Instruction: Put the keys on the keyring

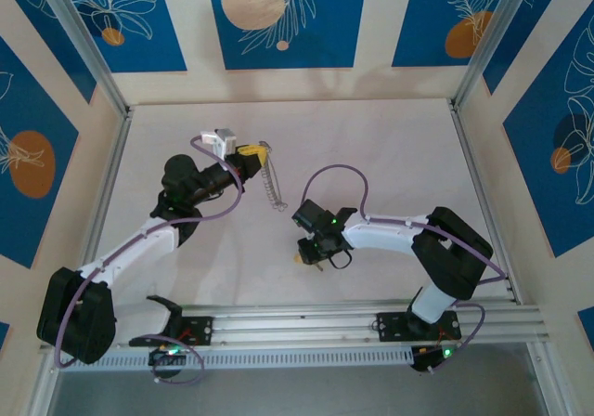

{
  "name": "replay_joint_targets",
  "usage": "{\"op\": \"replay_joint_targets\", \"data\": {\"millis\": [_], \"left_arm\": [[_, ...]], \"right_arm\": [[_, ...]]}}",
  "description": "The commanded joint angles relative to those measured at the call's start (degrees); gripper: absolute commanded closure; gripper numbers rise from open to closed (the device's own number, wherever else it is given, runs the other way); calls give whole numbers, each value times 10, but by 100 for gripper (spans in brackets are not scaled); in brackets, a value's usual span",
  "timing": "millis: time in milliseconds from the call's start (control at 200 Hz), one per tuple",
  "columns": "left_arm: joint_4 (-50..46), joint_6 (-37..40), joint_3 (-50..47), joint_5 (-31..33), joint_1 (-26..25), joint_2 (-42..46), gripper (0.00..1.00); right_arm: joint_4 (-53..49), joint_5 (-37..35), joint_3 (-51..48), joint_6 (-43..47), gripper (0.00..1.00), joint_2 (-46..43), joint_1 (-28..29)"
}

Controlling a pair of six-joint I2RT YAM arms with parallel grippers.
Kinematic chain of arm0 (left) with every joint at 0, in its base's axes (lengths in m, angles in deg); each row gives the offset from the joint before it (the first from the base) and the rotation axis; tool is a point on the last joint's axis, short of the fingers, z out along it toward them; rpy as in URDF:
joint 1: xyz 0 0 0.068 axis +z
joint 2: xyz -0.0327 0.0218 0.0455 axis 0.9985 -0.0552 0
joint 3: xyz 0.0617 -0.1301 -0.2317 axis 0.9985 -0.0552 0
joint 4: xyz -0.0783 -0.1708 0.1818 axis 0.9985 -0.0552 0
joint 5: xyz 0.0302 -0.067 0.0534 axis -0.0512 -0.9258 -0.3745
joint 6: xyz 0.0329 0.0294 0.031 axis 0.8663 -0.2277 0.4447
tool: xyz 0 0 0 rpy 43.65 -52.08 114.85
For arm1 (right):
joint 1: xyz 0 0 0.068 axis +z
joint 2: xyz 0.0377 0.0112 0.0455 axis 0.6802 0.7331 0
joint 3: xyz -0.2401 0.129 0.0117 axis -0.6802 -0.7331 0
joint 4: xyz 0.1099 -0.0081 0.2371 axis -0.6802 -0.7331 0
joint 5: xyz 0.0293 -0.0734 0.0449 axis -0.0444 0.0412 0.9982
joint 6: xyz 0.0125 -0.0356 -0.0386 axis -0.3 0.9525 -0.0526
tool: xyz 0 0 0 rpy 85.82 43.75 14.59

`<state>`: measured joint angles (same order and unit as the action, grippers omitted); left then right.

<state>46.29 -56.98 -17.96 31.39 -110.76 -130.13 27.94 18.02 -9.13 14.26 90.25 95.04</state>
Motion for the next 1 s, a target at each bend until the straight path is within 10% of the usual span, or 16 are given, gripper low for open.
{"op": "replay_joint_targets", "data": {"millis": [0,275,995], "left_arm": [[29,-9,20,-11,-4,7,100],[32,-12,20,-15,-4,5,100],[17,-13,48,-41,-9,-12,100]], "right_arm": [[0,9,-8,2,80,-9,1],[-4,10,-9,3,100,-19,-3],[-18,80,14,55,100,-171,-126]]}}
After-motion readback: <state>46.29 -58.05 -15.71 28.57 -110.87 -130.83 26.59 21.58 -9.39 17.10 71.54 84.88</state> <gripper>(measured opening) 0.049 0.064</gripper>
